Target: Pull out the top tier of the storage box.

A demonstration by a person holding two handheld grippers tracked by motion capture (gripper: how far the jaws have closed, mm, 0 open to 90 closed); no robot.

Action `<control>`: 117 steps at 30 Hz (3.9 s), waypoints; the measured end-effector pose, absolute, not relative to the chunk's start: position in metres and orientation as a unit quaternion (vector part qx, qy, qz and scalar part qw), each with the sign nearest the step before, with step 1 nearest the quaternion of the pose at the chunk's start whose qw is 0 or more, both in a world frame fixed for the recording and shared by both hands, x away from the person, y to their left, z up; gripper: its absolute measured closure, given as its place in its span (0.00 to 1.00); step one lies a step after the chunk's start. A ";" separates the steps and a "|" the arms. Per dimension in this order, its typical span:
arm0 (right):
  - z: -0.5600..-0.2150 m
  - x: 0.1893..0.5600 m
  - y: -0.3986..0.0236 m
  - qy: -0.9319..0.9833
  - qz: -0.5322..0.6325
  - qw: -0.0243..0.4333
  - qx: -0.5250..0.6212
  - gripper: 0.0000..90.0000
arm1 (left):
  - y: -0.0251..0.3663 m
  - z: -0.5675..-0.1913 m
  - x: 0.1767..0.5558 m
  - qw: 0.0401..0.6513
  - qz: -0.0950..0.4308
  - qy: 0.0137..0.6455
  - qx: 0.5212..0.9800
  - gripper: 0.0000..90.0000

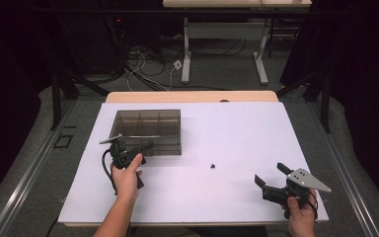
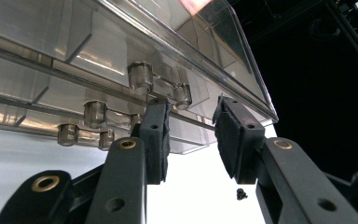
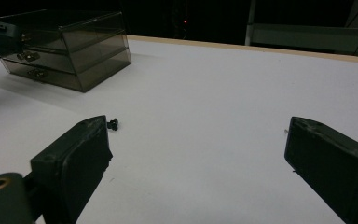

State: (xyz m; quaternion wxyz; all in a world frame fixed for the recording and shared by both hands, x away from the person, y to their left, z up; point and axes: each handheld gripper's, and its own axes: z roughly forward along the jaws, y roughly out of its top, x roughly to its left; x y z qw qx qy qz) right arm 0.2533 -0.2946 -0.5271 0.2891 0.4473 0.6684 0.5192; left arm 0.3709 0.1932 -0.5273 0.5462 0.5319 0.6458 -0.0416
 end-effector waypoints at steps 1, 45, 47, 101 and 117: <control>-0.527 0.253 -0.295 0.670 0.519 0.289 0.446 0.07 | 0.193 -0.527 0.371 0.546 -0.041 0.647 0.531 0.74; -0.528 0.253 -0.296 0.678 0.511 0.288 0.444 0.08 | 0.194 -0.532 0.371 0.551 -0.045 0.657 0.512 0.91; -0.528 0.253 -0.296 0.677 0.512 0.287 0.444 0.08 | 0.194 -0.532 0.371 0.551 -0.045 0.657 0.512 0.91; -0.527 0.259 -0.292 0.684 0.516 0.281 0.433 0.08 | 0.195 -0.532 0.348 0.548 -0.041 0.656 0.518 0.91; -0.528 0.260 -0.292 0.683 0.518 0.282 0.432 0.08 | 0.195 -0.532 0.346 0.549 -0.044 0.656 0.516 0.91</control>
